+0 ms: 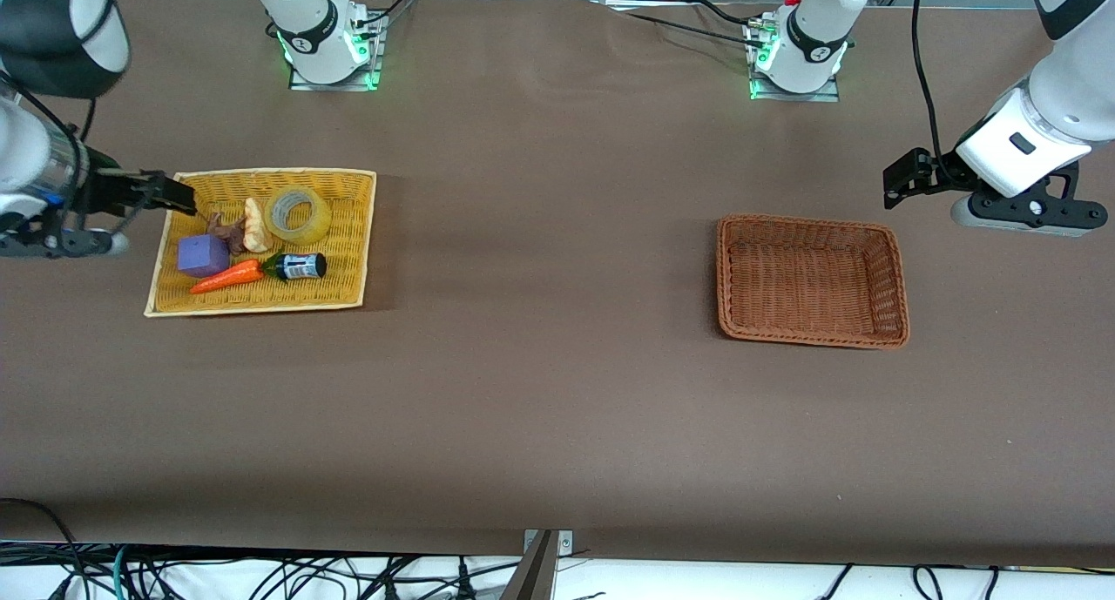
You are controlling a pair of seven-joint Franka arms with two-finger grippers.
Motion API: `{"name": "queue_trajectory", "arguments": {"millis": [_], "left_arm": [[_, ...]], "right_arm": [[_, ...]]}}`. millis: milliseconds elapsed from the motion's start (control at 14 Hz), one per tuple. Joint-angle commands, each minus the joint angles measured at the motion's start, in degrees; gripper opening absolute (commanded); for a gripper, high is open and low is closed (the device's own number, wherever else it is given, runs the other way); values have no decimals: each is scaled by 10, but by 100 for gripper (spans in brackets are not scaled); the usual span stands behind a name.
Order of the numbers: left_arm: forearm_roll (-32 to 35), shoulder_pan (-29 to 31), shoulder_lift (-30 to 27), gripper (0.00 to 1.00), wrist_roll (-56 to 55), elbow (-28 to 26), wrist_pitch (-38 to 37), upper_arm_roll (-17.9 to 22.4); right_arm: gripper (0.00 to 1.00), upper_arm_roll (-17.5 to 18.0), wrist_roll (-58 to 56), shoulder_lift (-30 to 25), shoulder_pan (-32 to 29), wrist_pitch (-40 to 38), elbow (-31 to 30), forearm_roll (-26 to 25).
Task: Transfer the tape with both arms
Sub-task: 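Move the right gripper down over the clear tape roll in the tray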
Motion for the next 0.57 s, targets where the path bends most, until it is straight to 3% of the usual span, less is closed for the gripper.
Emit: {"name": "queue_trajectory", "arguments": {"millis": [0, 214, 500], "left_arm": [[14, -1, 7, 100, -2, 17, -12, -3], [14, -1, 6, 100, -2, 17, -12, -3], [13, -1, 7, 100, -3, 17, -12, -3]], "right_arm": [[100, 19, 56, -17, 8, 94, -100, 6], [100, 73, 179, -18, 8, 186, -192, 6], [100, 76, 199, -33, 8, 391, -371, 6]]}}
